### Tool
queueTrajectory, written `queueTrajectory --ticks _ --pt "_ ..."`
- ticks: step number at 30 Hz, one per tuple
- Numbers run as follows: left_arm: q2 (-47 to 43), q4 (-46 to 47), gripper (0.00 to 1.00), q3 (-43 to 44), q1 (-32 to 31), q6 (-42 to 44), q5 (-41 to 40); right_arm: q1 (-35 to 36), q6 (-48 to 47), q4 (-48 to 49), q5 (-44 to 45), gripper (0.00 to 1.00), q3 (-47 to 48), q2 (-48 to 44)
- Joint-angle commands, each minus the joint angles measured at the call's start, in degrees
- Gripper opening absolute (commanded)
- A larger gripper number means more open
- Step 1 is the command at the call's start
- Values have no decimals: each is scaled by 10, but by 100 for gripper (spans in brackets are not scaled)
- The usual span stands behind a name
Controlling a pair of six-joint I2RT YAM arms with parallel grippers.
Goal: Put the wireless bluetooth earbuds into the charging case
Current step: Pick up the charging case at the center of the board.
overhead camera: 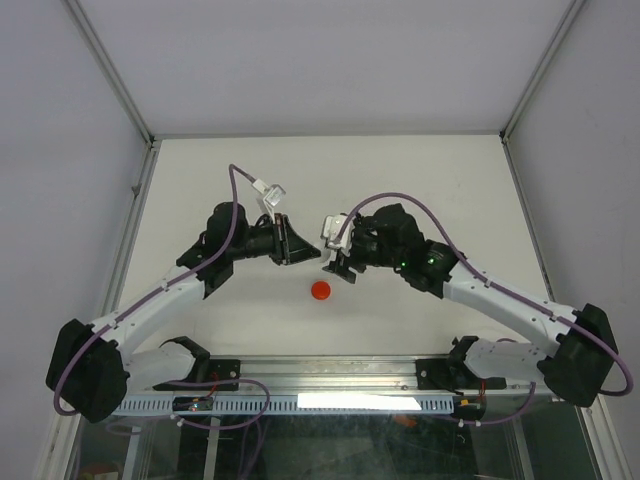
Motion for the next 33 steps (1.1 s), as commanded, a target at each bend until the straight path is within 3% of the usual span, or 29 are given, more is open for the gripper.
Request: queueTrajectory --ticks 1,6,10,20,33 --pt "-63 134 0 -40 -6 20 -40 -50 132 98 -111 71 -22 -54" --pt "-112 229 2 -87 -6 26 -68 -98 264 225 -196 70 -74 -79" --pt "-132 298 4 -108 -6 25 -67 -115 387 403 -239 68 -132 -76" --pt "-135 458 6 -143 -7 -5 -42 -116 575 694 -215 59 -197 -20" --pt "-108 513 8 -142 -20 -15 -29 -113 664 843 -206 49 -188 40"
